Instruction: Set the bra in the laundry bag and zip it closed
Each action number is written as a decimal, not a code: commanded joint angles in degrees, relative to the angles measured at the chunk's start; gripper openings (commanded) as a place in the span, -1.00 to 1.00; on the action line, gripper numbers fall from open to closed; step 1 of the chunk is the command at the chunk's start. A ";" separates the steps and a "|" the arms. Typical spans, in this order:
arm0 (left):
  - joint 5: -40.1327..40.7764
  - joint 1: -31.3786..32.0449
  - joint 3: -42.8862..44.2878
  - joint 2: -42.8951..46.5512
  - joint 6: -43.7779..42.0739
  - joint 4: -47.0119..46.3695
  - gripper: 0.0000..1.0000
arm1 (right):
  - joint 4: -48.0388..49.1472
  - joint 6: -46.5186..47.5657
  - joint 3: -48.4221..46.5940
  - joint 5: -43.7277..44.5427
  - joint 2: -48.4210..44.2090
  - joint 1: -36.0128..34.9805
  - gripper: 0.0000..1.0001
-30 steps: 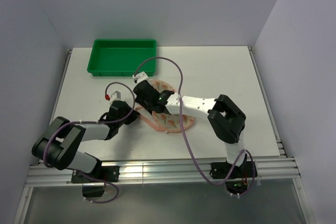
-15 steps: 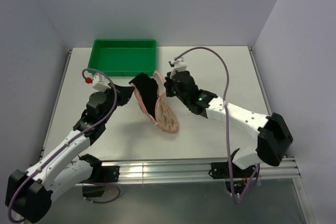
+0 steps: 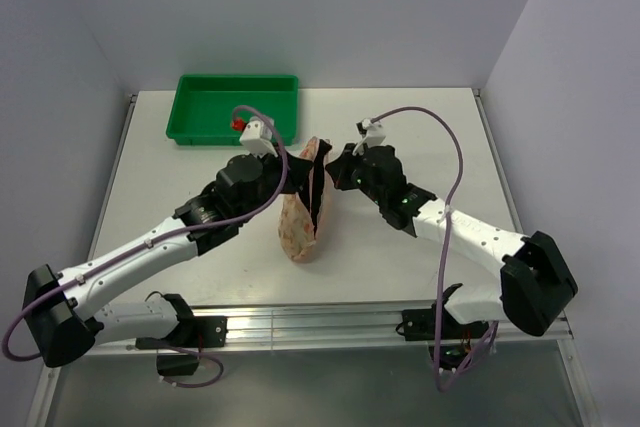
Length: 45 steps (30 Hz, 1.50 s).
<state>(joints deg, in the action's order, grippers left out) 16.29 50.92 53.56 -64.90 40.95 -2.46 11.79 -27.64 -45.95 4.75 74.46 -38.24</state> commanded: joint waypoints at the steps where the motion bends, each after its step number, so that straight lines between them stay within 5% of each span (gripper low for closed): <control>1: 4.79 1.47 7.87 0.66 -5.17 0.87 -1.00 | 2.90 0.04 -3.17 0.07 -5.54 0.62 -1.00; 8: 3.15 -5.28 -11.60 7.67 4.48 -2.11 -1.00 | -3.60 1.70 -1.94 -0.36 -15.66 0.89 -1.00; 11: 2.25 -6.97 -12.26 9.18 4.76 -2.73 -0.99 | -13.67 5.13 -9.02 3.50 -12.06 1.41 -1.00; 15: 2.51 -6.97 -11.54 10.41 3.35 -2.10 -1.00 | -7.23 3.13 -5.03 -1.14 -17.76 1.41 -1.00; 25: -5.57 -6.27 -19.18 8.48 8.88 -8.17 -1.00 | -14.78 6.80 -9.76 -2.99 -0.74 0.36 -1.00; 31: -4.96 -6.27 -27.61 7.51 13.45 -11.87 -1.00 | -16.80 9.35 -17.75 2.25 13.66 -9.45 -0.98; 35: -2.42 -6.35 -32.90 9.69 16.26 -10.99 -1.00 | -20.05 8.92 -23.82 4.39 20.37 -15.01 -0.67; 38: -0.13 -6.36 -35.98 13.21 17.58 -8.80 -0.93 | -19.09 5.58 -21.39 5.34 18.28 -14.67 0.15; 39: 0.40 -6.36 -36.50 14.09 17.76 -7.40 -0.73 | -19.35 4.97 -20.67 5.70 15.92 -14.41 0.50; 42: 1.54 -6.36 -36.95 16.91 17.41 -4.58 -0.19 | -19.27 1.90 -16.03 6.49 11.26 -13.36 0.72; 45: 3.12 -6.36 -36.60 19.72 17.41 1.21 0.10 | -17.07 -3.55 -6.20 7.55 2.30 -13.35 0.72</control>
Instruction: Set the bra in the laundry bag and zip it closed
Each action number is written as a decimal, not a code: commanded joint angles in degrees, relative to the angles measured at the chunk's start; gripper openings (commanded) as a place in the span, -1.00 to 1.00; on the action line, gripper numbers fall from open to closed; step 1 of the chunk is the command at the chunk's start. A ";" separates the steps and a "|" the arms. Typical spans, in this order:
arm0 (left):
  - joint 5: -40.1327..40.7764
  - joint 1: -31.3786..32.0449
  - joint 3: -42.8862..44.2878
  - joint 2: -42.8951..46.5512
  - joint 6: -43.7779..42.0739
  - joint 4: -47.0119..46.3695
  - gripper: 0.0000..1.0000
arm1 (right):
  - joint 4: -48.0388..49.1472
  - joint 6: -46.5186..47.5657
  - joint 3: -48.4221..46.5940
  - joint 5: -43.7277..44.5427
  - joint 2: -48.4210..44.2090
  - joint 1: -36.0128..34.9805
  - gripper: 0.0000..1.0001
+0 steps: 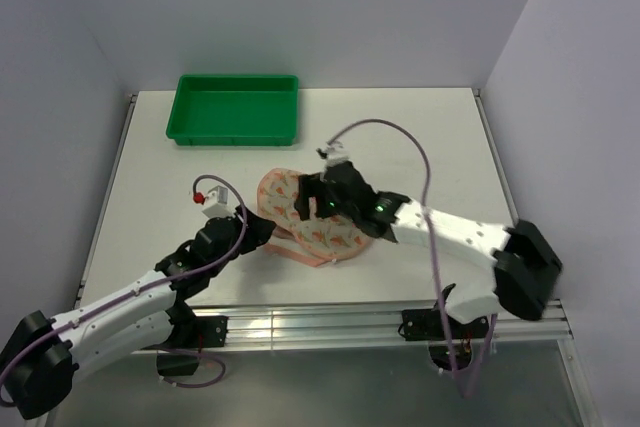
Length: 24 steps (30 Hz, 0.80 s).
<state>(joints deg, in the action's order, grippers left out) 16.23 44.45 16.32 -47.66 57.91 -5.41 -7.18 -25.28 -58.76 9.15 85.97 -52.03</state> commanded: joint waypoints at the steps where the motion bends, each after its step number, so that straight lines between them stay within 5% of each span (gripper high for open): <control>1: 3.54 0.11 0.65 3.35 0.45 5.22 0.16 | 2.43 -10.10 12.91 2.90 -14.99 0.44 0.72; 4: 2.50 0.20 0.73 6.61 -1.30 10.15 0.29 | 4.01 -19.50 26.00 3.07 -27.46 -0.26 0.71; 10: -6.12 6.77 4.95 0.30 -7.54 6.74 -0.16 | -4.68 -31.84 41.33 7.73 -44.21 -0.35 0.57; 15: -10.68 14.43 10.03 -11.39 -11.67 -3.45 -0.46 | -1.18 -35.19 45.31 4.39 -43.44 0.53 0.50; 20: -13.24 19.44 15.32 -22.29 -14.84 -6.01 -0.56 | 10.66 -35.81 48.12 -0.70 -39.31 2.63 0.54; 24: -13.85 21.91 20.24 -29.40 -17.92 -5.32 -0.56 | 17.79 -36.42 50.49 -2.64 -36.67 5.88 0.35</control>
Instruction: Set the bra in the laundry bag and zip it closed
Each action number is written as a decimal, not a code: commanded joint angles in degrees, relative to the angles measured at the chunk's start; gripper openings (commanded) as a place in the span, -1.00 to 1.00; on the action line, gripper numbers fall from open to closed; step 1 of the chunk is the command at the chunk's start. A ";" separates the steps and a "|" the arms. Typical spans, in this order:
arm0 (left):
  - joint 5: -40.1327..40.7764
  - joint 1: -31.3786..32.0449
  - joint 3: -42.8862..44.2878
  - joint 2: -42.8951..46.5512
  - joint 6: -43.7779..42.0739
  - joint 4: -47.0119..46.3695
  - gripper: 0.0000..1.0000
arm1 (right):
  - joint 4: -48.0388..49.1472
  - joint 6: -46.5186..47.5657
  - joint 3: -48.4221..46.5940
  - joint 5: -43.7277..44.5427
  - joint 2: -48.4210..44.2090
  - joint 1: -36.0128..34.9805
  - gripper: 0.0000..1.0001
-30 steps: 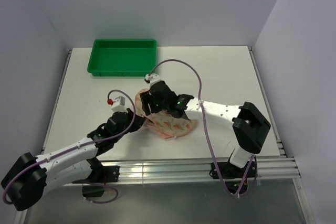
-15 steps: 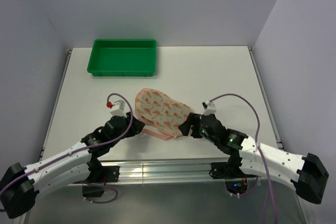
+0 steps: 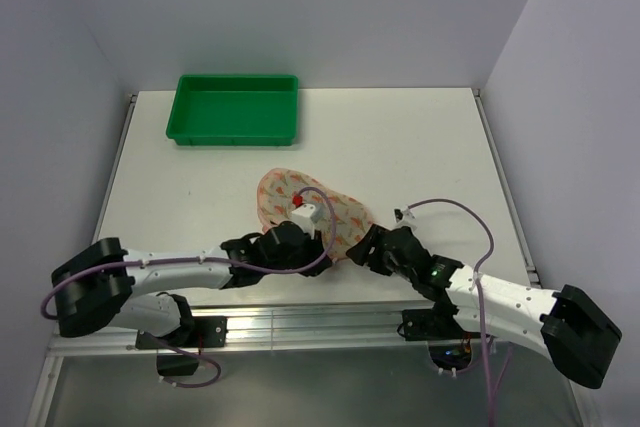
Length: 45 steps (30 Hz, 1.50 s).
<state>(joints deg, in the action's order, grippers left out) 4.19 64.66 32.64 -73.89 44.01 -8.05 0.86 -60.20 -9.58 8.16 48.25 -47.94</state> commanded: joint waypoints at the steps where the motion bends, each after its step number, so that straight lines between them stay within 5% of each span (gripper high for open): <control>1: -1.90 1.87 4.62 -3.98 -4.45 -2.49 -0.55 | 10.55 -1.58 1.58 -1.66 1.32 2.32 0.31; 15: 1.17 2.48 5.86 -8.99 -3.67 -2.75 -0.51 | 18.91 -0.62 2.90 -2.10 4.48 4.00 0.42; 23: 3.72 2.48 4.01 -12.07 -2.17 -6.44 -0.17 | 21.81 -0.09 2.29 -1.92 7.56 4.88 0.08; 30: 6.53 2.31 4.18 -14.09 -1.65 -8.29 -0.18 | 23.13 -0.53 3.17 -3.50 8.26 4.88 -0.38; 45: 11.55 1.61 1.90 -12.69 2.40 -7.58 -0.03 | 20.32 0.18 2.47 -3.86 5.45 4.88 -0.57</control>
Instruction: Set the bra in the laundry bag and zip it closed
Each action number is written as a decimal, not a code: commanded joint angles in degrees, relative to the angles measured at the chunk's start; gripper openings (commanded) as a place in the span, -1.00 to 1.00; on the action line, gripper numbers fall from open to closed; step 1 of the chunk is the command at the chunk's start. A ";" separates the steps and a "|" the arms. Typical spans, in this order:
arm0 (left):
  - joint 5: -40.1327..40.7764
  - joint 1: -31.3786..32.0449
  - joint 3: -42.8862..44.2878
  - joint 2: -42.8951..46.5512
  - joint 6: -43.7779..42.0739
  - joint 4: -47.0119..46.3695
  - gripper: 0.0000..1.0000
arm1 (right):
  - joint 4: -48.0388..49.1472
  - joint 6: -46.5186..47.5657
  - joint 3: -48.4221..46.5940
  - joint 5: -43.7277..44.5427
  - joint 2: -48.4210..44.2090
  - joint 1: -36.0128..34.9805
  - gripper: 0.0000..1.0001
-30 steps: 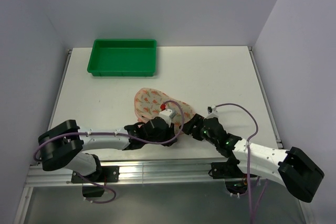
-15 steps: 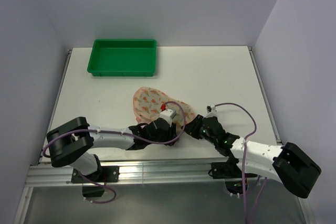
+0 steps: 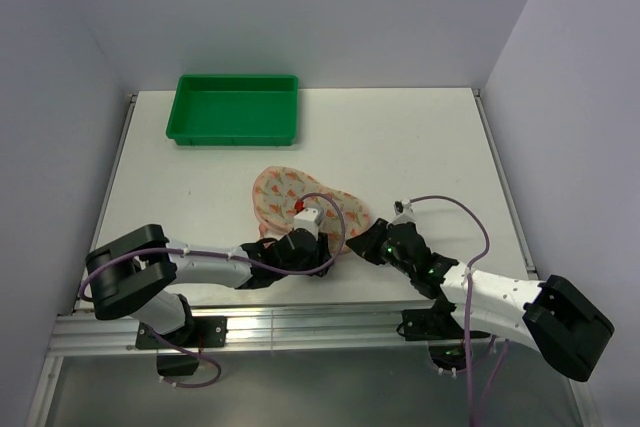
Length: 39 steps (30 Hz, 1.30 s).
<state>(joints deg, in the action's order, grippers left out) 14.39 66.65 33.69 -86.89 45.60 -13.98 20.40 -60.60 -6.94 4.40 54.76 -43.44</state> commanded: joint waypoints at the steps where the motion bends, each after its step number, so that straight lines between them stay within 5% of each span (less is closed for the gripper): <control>1: 1.17 -0.47 0.59 0.41 0.80 -2.71 -0.03 | 0.69 0.57 -0.18 -0.01 -1.24 0.37 -0.59; 26: -3.67 -0.47 3.66 -1.17 -0.52 -5.18 -0.17 | 1.66 0.75 0.26 -1.33 -0.62 0.29 -0.62; 39: 0.37 -0.47 3.49 -0.56 0.71 -2.81 -0.99 | 0.60 0.92 0.79 -0.80 -1.85 0.29 -0.64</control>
<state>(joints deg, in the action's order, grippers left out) 12.40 66.30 35.38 -88.09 46.17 -16.01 20.14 -60.55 -6.31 3.42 53.69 -43.44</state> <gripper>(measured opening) 0.021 0.188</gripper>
